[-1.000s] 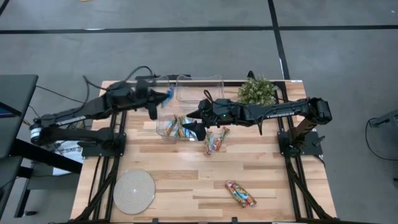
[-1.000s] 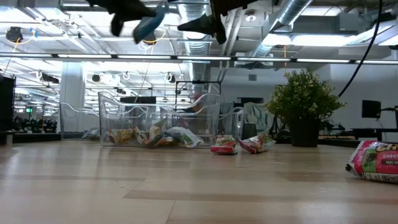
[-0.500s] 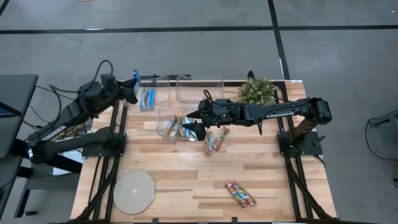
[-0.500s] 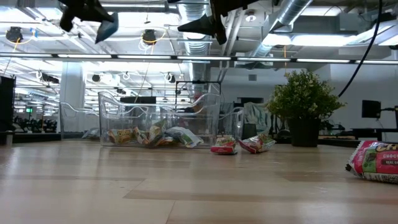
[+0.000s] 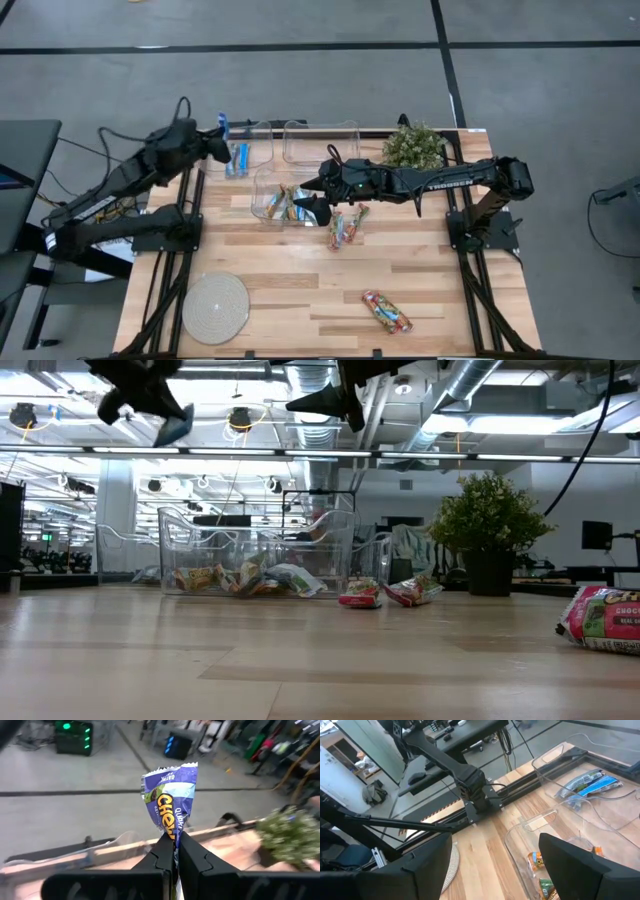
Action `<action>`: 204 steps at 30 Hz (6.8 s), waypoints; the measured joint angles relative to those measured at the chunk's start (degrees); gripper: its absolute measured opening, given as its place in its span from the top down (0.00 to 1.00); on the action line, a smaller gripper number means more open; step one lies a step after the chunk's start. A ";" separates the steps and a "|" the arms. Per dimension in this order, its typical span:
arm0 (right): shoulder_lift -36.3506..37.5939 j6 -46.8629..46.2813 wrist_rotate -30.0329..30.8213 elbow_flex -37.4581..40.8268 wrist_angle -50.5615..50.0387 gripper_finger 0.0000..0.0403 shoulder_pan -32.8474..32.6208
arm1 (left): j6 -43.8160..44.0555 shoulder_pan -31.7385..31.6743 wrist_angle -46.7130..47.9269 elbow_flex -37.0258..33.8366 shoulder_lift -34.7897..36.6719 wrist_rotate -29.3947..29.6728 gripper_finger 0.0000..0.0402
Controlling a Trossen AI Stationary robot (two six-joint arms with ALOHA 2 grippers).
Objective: Pick and place Granola Bars by type
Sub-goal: Put the blue granola bar into the top left transparent bin, then put the red granola bar into the top right transparent bin
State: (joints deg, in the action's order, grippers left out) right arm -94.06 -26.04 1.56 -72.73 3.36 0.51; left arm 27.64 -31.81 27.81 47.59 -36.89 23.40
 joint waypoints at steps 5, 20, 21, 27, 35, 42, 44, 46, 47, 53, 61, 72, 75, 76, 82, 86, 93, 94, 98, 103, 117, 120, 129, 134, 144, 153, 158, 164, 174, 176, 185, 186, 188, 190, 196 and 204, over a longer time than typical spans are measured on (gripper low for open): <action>0.00 0.00 0.00 0.00 -0.04 0.27 0.00 | 0.00 -1.75 0.40 0.00 -5.95 0.35 1.00; -0.02 0.02 0.00 0.04 -3.26 0.27 0.00 | 6.75 -13.93 3.19 0.00 -20.90 -4.27 1.00; -0.04 0.02 0.00 0.04 -3.26 0.27 0.00 | 7.25 -14.79 3.38 0.00 -21.75 -5.67 1.00; -0.04 0.02 0.00 0.04 -3.26 0.27 0.02 | 9.37 -17.96 3.99 0.00 -26.88 -7.82 1.00; -0.04 -0.94 0.29 0.04 -3.23 0.27 0.11 | 12.62 -19.78 4.79 0.00 -33.07 -9.64 1.00; -0.04 -0.95 0.46 0.04 -3.22 0.27 0.50 | 13.73 -20.55 4.22 0.00 -36.06 -8.99 1.00; -0.04 -0.96 0.46 0.04 -3.22 0.27 0.74 | 13.72 -20.89 4.22 0.00 -36.62 -8.79 1.00; -0.04 -0.96 0.46 0.04 -3.22 0.27 0.75 | 13.73 -21.21 4.20 0.00 -37.21 -8.69 0.98; -0.04 -0.96 0.46 0.04 -3.22 0.27 0.74 | 13.81 -21.36 4.22 0.00 -37.46 -8.65 0.97; -0.04 -0.96 0.46 0.04 -3.19 0.27 0.76 | 14.87 -22.11 4.26 0.04 -38.31 -8.82 0.94; -0.04 -0.96 0.44 0.04 -3.19 0.27 0.76 | 15.08 -22.23 3.24 0.04 -38.28 -9.26 0.96; -0.04 -0.98 0.46 0.04 -3.19 0.27 0.76 | 15.10 -22.23 3.29 0.04 -38.28 -10.83 0.89; -0.04 -0.98 0.44 0.04 -3.19 0.27 0.76 | 15.10 -22.23 3.30 0.04 -38.28 -11.04 0.86; -0.04 -0.98 0.45 0.04 -3.19 0.27 0.76 | 15.10 -22.23 3.32 0.04 -38.28 -11.06 0.85; -0.04 -0.98 0.44 0.04 -3.21 0.27 0.76 | 15.10 -22.24 3.29 0.04 -38.26 -11.08 0.82; -0.04 -0.98 0.44 0.04 -3.21 0.27 0.76 | 15.10 -22.25 3.21 0.04 -38.26 -11.07 0.82; -0.04 -0.98 0.44 0.04 -3.19 0.27 0.76 | 14.68 -22.24 3.13 0.04 -38.24 -11.05 0.82; -0.04 -0.98 0.42 0.04 -3.19 0.27 0.76 | 14.23 -22.23 3.10 0.04 -38.24 -11.04 0.82; -0.04 -0.98 0.42 0.04 -3.20 0.27 0.76 | 13.73 -22.23 3.13 0.04 -38.24 -10.93 0.82; -0.04 -0.98 0.42 0.04 -3.20 0.27 0.76 | 13.46 -22.25 3.06 0.04 -38.22 -10.91 0.82; -0.04 -0.98 0.39 0.04 -3.21 0.27 0.76 | 6.33 -19.45 -2.81 0.00 -31.29 -14.49 0.82; -0.04 -0.98 0.39 0.04 -3.21 0.27 0.76 | 4.33 -17.46 -4.13 -0.01 -27.74 -14.61 0.82; -0.04 -0.98 0.33 0.04 -3.21 0.27 0.76 | 1.50 -9.50 -4.92 -0.02 -16.28 -14.04 0.82; -0.04 -0.98 0.20 0.04 -3.21 0.27 0.76 | -1.45 -3.36 -5.45 -0.02 -10.05 -12.73 0.82; -0.04 -0.98 0.02 0.04 -3.21 0.27 0.76 | -9.96 10.54 -5.42 -0.02 1.10 -6.33 0.82; -0.04 -0.98 0.00 0.04 -3.21 0.27 0.76 | -14.91 21.60 -11.94 -6.32 7.44 -6.65 0.82; -0.04 -0.98 -0.02 0.04 -3.59 0.27 0.76 | -15.24 25.77 -22.82 -16.25 11.79 -11.66 0.82; -0.04 -0.98 -0.15 0.04 -6.31 0.27 0.68 | -15.06 28.34 -34.63 -26.21 16.77 -15.51 0.82; -0.04 -1.04 -0.35 0.03 -8.10 0.27 0.61 | -14.56 31.15 -40.96 -35.39 22.80 -15.57 0.82; -0.04 -2.13 -0.35 0.04 -8.15 0.27 0.61 | -14.56 31.75 -42.88 -37.14 23.97 -15.56 0.82; -0.04 -4.59 -1.15 0.02 -10.62 0.27 0.63 | -16.04 33.85 -50.29 -43.48 28.21 -15.43 0.82; -0.04 -4.59 -1.77 0.04 -10.92 0.27 0.63 | -16.02 33.92 -50.88 -44.13 28.50 -15.37 0.82; -0.04 -5.09 -2.67 0.03 -11.36 0.27 0.63 | -16.00 33.92 -51.52 -45.18 28.94 -15.25 0.82; -0.04 -5.78 -3.04 0.04 -12.04 0.27 0.63 | -16.00 33.90 -51.93 -45.79 29.34 -15.23 0.82; -0.04 -5.95 -3.08 0.02 -14.36 0.27 0.63 | -15.90 33.90 -51.65 -46.86 29.82 -15.25 0.82; -0.04 -6.02 -3.16 0.02 -15.41 0.27 0.61 | -14.08 33.90 -46.34 -47.01 29.82 -16.09 0.82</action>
State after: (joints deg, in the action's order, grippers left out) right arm -94.11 -32.06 -1.60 -72.71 -12.05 1.13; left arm 13.56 2.09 -18.52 0.58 -7.07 7.31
